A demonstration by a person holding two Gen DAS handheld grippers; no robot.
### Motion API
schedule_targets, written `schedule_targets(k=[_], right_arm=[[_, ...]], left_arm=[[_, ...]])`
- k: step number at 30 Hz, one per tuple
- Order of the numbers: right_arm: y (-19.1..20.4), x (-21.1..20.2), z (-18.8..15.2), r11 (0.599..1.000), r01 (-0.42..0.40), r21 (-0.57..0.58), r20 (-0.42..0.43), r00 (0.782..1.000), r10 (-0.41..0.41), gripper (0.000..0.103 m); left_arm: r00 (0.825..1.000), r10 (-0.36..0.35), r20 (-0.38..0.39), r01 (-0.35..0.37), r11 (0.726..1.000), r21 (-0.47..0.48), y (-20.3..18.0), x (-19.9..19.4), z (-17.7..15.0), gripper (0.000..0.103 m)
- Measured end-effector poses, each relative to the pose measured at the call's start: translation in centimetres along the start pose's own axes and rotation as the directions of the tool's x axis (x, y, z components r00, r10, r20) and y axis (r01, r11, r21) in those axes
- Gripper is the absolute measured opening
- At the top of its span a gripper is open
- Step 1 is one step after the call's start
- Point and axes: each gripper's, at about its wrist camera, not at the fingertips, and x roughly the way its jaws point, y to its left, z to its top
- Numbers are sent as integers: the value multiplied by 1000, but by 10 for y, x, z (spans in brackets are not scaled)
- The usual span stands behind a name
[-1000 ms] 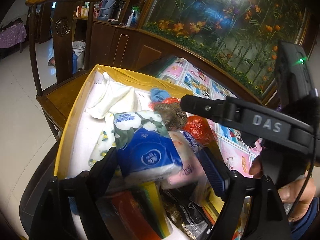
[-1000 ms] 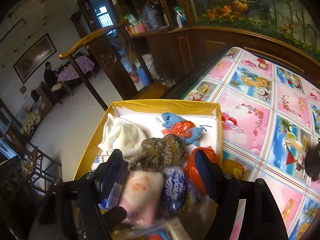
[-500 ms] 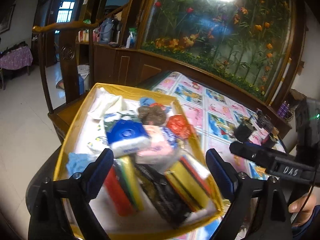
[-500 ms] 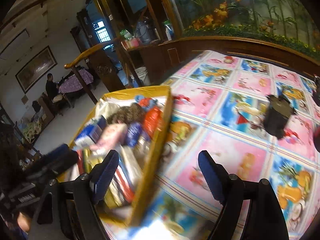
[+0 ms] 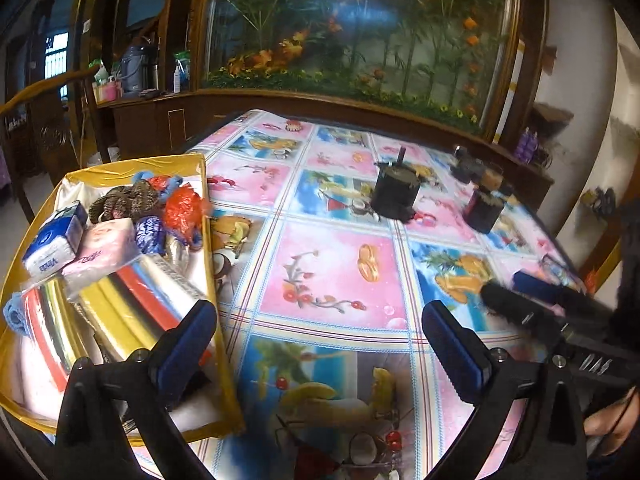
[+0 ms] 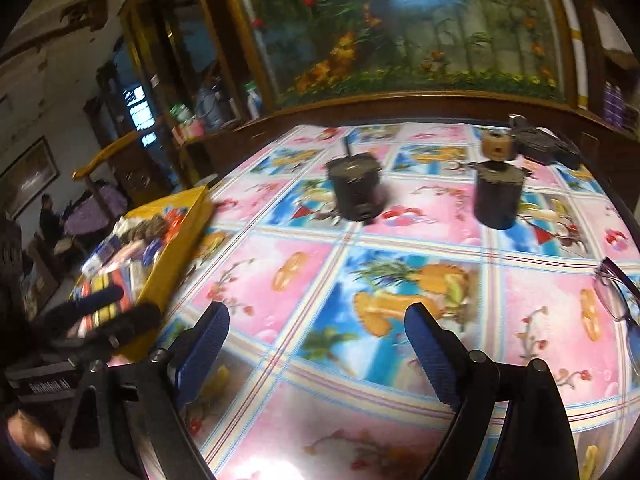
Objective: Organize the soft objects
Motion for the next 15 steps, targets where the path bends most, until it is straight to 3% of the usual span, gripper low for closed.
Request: schedule_targets(k=[3, 7, 10, 15], right_arm=[[-4, -6, 3, 1000, 17, -3, 28, 999, -17, 93], [0, -6, 2, 999, 44, -23, 31, 999, -44, 92], [1, -5, 1, 999, 44, -21, 34, 998, -44, 93], [5, 0, -2, 998, 48, -41, 27, 999, -47, 93]], left_arm=[[998, 67, 5, -67, 996, 57, -12, 6, 1, 102], [994, 83, 74, -89, 993, 79, -9, -1, -5, 102], [994, 98, 55, -102, 992, 75, -3, -3, -4, 103], [977, 200, 70, -205, 976, 69, 21, -15, -4, 103]])
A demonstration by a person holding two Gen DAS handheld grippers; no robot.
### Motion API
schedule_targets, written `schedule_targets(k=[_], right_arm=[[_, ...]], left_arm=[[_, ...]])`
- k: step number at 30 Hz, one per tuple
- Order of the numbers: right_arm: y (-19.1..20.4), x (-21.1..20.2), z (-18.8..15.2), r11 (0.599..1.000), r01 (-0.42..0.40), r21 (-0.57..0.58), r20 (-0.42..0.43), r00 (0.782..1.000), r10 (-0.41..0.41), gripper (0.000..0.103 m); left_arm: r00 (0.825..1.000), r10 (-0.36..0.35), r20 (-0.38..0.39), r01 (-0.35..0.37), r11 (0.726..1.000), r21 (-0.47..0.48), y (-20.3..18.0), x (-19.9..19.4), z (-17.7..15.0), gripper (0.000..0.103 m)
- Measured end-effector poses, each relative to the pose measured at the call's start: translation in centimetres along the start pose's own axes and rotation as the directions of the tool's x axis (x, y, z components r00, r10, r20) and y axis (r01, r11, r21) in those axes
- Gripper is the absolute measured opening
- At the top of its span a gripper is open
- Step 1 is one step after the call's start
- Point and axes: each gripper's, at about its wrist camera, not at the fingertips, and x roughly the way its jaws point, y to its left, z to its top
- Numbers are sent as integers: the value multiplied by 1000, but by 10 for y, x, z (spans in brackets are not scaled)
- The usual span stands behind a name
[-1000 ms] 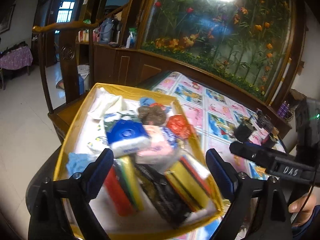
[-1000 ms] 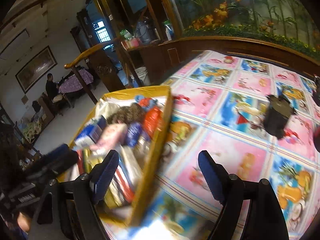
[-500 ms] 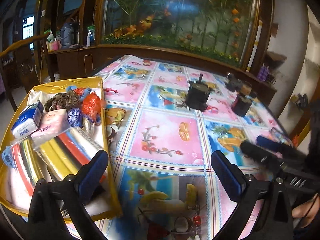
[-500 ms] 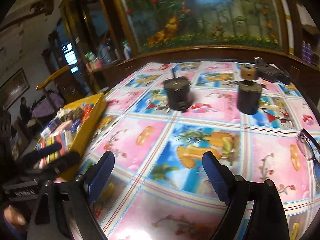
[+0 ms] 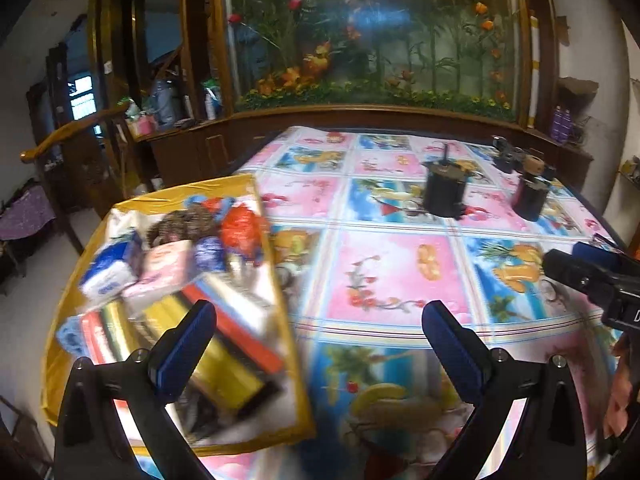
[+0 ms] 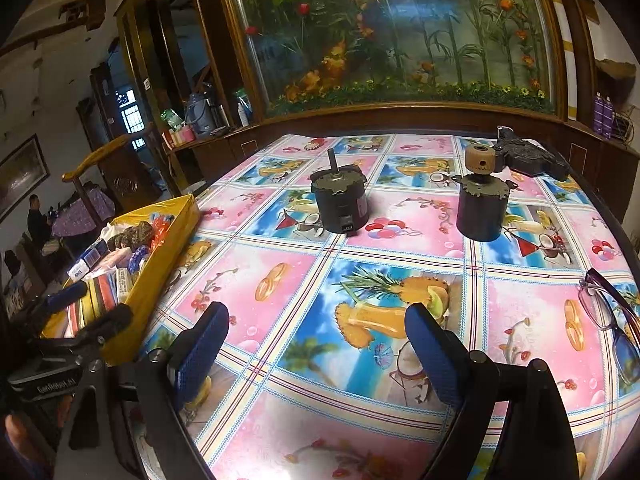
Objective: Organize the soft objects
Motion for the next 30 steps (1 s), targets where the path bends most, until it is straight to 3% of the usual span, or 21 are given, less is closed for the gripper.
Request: schedule_targets(k=[5, 9, 14, 21, 30], right_arm=[[17, 0, -2, 997, -35, -68, 7, 999, 36, 93], [39, 1, -4, 991, -100, -90, -11, 995, 99, 93], [75, -3, -10, 976, -177, -126, -4, 984, 178, 94], [113, -6, -23, 950, -160, -270, 9, 986, 169, 94], [108, -4, -23, 954, -137, -266, 11, 989, 145, 94]], left_arm=[[996, 72, 52, -72, 997, -17, 30, -22, -7, 103], [994, 91, 68, -88, 995, -50, 52, -34, -13, 103], [977, 197, 79, -192, 979, -68, 72, -41, -18, 103], [966, 254, 51, -246, 962, -122, 95, -39, -20, 103], [956, 294, 10, -291, 949, -122, 103, -30, -27, 103]])
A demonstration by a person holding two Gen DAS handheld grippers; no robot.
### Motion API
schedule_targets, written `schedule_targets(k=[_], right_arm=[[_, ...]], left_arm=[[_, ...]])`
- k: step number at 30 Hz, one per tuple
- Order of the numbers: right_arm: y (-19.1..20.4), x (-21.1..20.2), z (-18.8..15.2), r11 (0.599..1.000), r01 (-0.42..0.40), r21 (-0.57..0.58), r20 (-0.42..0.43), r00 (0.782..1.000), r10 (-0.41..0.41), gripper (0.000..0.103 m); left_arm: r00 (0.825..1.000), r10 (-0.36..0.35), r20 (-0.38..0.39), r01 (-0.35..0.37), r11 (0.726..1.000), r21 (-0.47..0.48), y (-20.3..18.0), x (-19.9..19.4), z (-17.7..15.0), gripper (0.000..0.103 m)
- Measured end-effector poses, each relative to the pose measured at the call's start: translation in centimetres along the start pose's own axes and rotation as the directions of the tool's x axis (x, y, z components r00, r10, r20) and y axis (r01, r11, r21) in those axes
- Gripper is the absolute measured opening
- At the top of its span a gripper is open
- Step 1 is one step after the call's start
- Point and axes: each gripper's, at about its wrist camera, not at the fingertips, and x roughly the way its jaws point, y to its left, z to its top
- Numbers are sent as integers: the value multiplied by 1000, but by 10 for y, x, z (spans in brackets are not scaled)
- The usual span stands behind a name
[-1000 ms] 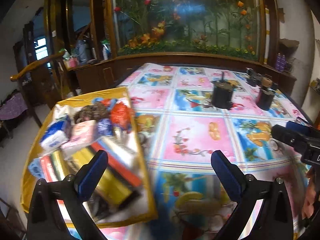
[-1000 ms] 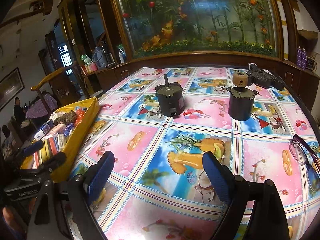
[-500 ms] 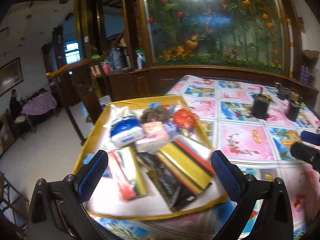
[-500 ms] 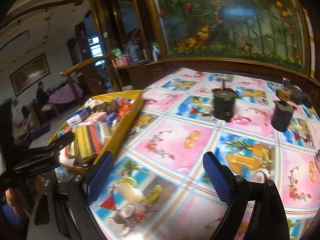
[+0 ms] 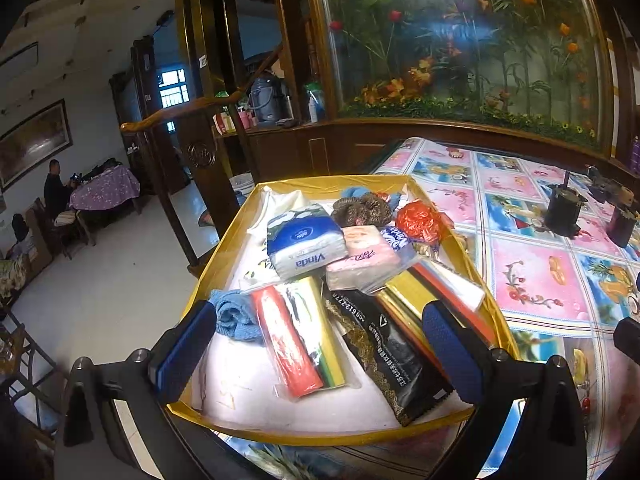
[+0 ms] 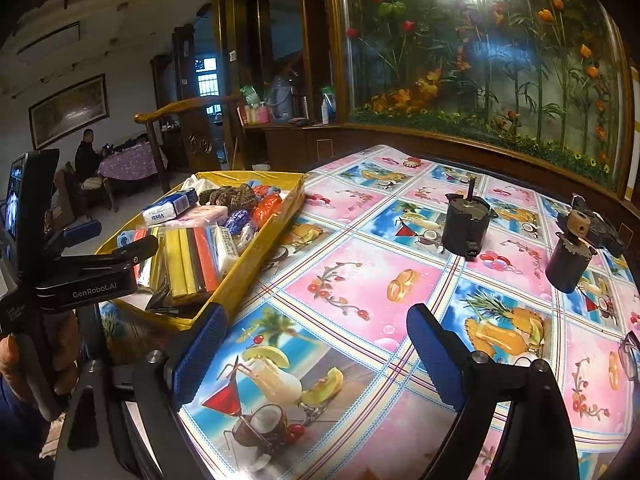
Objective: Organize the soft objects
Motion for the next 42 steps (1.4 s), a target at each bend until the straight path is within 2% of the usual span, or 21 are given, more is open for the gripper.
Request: schedule_targets(k=[36, 42], right_arm=[[5, 3, -4, 1000, -2, -27, -18, 1000, 2, 94], [5, 4, -5, 1000, 0, -26, -16, 1000, -1, 94]], left_arm=[[998, 29, -53, -29, 999, 16, -3, 14, -8, 103], [997, -11, -75, 12, 1000, 21, -8, 16, -12, 103]])
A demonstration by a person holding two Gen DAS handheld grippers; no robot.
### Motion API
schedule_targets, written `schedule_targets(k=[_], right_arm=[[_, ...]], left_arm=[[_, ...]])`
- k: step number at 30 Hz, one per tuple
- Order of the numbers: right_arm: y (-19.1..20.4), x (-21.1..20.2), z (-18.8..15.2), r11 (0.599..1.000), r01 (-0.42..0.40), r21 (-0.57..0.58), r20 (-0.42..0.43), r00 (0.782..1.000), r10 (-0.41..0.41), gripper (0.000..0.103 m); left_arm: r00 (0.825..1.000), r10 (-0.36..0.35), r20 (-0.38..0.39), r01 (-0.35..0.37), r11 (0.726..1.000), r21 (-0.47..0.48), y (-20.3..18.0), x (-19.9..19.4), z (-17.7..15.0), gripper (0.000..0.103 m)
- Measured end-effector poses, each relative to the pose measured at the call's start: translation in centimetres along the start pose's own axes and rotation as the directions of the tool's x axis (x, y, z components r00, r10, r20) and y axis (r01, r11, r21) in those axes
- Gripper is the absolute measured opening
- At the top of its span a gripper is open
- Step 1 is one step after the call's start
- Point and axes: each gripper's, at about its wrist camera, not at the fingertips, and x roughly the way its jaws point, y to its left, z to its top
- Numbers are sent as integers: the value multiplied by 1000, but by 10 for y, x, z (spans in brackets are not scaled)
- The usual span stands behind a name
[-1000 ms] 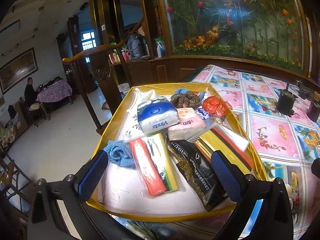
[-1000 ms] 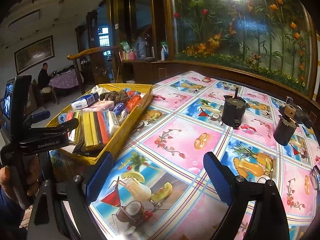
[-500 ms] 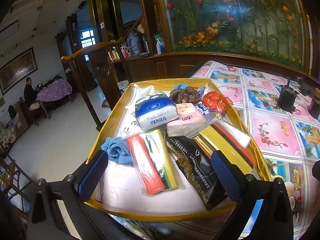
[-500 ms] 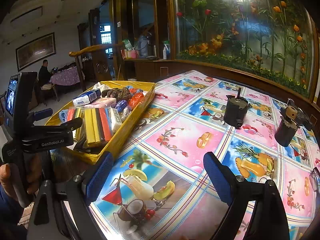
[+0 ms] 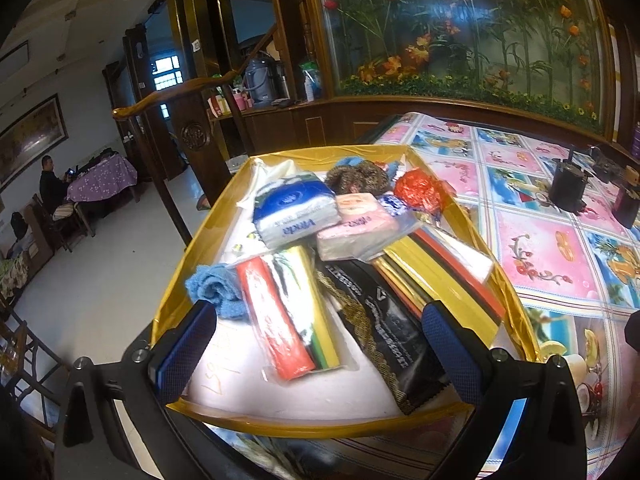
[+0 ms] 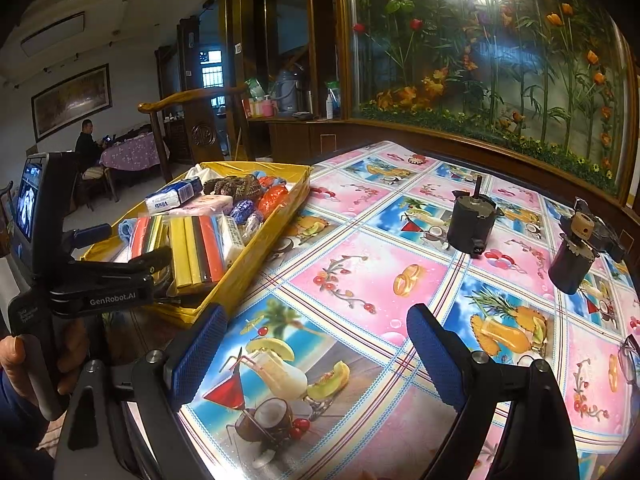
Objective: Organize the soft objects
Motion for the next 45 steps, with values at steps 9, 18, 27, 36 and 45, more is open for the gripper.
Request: schedule_targets(k=[9, 18, 27, 36, 45], right_arm=[[-7, -1, 1, 999, 30, 18, 4, 1000, -30, 94], [-28, -4, 3, 990, 58, 128, 0, 998, -59, 94], [-23, -11, 4, 992, 55, 116, 34, 998, -59, 94], [-22, -8, 3, 992, 55, 116, 25, 998, -58, 94], [-21, -8, 3, 992, 52, 113, 23, 998, -55, 94]], left_arm=[[996, -81, 29, 79, 994, 69, -26, -18, -7, 103], [993, -100, 64, 92, 988, 120, -40, -31, -6, 103], [995, -41, 91, 34, 997, 71, -14, -30, 5, 103], [1000, -2, 27, 3, 1000, -31, 25, -12, 12, 103], [994, 104, 17, -102, 992, -79, 45, -8, 16, 103]])
